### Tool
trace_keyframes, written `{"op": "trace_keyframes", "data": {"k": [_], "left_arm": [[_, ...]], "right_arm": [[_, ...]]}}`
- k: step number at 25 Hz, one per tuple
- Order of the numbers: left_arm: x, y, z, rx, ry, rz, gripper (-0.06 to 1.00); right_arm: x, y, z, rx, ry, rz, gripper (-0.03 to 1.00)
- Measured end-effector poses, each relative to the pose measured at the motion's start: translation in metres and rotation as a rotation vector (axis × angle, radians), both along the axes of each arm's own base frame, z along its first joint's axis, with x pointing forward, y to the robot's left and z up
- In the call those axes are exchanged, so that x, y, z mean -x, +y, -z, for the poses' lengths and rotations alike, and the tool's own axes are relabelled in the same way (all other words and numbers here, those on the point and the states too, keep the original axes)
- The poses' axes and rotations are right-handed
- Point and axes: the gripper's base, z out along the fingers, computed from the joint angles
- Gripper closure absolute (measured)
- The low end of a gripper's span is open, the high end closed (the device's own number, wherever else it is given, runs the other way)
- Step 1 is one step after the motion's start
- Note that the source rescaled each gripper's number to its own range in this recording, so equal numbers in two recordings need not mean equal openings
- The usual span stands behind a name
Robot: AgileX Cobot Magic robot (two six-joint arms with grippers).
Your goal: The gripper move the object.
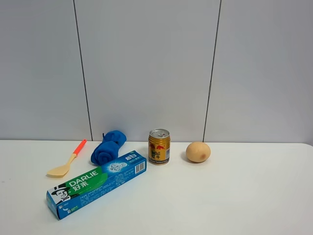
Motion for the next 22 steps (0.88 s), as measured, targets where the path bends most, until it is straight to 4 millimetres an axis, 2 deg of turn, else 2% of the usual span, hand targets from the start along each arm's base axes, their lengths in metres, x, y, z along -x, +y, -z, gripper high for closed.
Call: {"op": "trace_keyframes", "data": {"k": [7,16,19,22], "left_arm": [[0.001,-0.009,0.032,0.099,0.036,0.071,-0.05],[-0.025,-0.025,0.088,0.169,0.217,0.179,-0.05],[-0.029,-0.027,0.089,0.186,0.183,0.193,-0.06],[-0.035,-0.024,0.089,0.132,0.136,0.181,-0.06]], "right_arm": [[0.0,0.0,0.0,0.0,0.0,0.0,-0.03],[0.0,0.0,0.0,0.0,-0.001,0.0,-0.03],[0.0,0.0,0.0,0.0,-0.001,0.0,-0.03],[0.0,0.0,0.0,0.0,-0.001,0.0,-0.03]]}}
